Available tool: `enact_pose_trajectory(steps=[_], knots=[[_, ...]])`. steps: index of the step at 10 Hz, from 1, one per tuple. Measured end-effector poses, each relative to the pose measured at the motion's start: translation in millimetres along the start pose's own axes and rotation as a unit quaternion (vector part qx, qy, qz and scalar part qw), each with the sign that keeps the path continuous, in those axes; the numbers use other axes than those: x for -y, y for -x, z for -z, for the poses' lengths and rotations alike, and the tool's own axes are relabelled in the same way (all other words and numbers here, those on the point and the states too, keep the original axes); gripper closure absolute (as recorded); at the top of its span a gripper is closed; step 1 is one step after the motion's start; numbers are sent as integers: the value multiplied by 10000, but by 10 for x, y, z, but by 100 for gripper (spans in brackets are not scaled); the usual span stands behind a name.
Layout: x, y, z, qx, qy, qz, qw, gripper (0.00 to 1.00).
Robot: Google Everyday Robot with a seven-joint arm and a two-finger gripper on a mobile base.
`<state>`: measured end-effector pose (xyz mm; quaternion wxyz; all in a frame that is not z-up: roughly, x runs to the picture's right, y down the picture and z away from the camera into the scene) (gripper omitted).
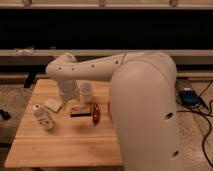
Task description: Place the white sponge in the ceramic cup
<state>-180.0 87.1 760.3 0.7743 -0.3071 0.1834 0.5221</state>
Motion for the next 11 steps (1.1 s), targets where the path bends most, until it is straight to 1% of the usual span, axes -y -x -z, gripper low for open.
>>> enact_pose_trajectory(steps=[1, 2, 3, 5, 7, 9, 11], knots=[[-54, 56, -30, -7, 35, 179, 9998, 35], [-80, 90, -48, -16, 67, 285, 9996, 35], [-124, 176, -82, -33, 124, 490, 9987, 35], [-292, 343, -133, -38, 258, 849, 9960, 35], [-346, 490, -200, -23, 345, 1090, 9934, 35], [-481, 663, -276, 10, 402, 1354, 9900, 35], [-529, 785, -404, 21, 354, 1613, 9863, 35]])
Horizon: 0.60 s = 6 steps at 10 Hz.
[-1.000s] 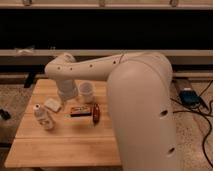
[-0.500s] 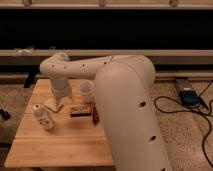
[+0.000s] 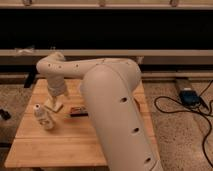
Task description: Place the white sponge in the ceramic cup
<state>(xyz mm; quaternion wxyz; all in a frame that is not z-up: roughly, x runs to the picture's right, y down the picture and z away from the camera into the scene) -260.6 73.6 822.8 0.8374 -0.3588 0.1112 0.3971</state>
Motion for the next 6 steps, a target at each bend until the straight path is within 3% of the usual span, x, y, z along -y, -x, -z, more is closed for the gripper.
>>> enact_pose_trajectory(steps=[6], knots=[[-118, 354, -352, -53, -119, 530, 9985, 35]])
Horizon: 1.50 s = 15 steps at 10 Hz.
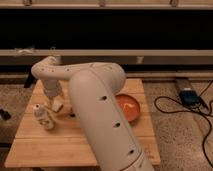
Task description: Place the white sponge in the ceramic cup
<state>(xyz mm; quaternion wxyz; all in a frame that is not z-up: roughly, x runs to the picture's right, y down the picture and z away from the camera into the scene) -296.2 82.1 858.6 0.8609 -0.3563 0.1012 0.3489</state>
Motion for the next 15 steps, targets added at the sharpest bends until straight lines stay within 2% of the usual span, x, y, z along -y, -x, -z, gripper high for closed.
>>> enact_pose_trajectory(steps=[4, 8, 15], knots=[[-147, 209, -168, -92, 7, 317, 9995, 35], [-207, 306, -269, -167, 0, 451, 9988, 35], [-165, 453, -369, -188, -197, 515, 9983, 35]])
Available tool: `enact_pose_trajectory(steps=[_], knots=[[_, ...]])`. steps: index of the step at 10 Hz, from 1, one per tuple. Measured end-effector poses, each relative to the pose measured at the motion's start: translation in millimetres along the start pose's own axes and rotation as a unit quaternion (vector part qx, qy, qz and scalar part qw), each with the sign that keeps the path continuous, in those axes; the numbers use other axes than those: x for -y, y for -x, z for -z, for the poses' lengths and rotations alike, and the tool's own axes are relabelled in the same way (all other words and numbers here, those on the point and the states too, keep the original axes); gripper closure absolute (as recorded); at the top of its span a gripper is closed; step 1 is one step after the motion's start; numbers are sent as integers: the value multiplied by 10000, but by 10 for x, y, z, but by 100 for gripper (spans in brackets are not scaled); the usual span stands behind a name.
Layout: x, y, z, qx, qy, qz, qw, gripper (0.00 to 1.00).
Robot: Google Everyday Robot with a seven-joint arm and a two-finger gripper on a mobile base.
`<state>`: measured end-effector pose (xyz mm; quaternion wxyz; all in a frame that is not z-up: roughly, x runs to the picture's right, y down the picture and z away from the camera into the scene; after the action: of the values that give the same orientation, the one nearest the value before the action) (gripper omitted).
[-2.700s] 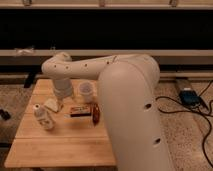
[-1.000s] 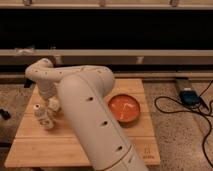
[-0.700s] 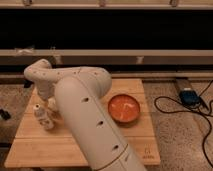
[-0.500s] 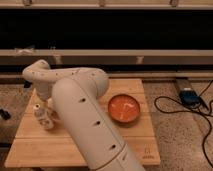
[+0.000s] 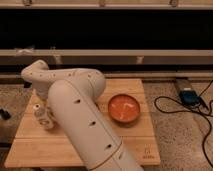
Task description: Place the white sponge in the ceramic cup
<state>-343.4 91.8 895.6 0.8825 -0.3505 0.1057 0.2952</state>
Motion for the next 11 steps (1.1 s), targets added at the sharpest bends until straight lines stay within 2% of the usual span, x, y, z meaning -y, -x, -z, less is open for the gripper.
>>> enact_pose_trajectory(steps=[10, 11], knots=[[134, 60, -127, 7, -315, -87, 9995, 35], [133, 56, -133, 11, -344, -79, 9994, 40]])
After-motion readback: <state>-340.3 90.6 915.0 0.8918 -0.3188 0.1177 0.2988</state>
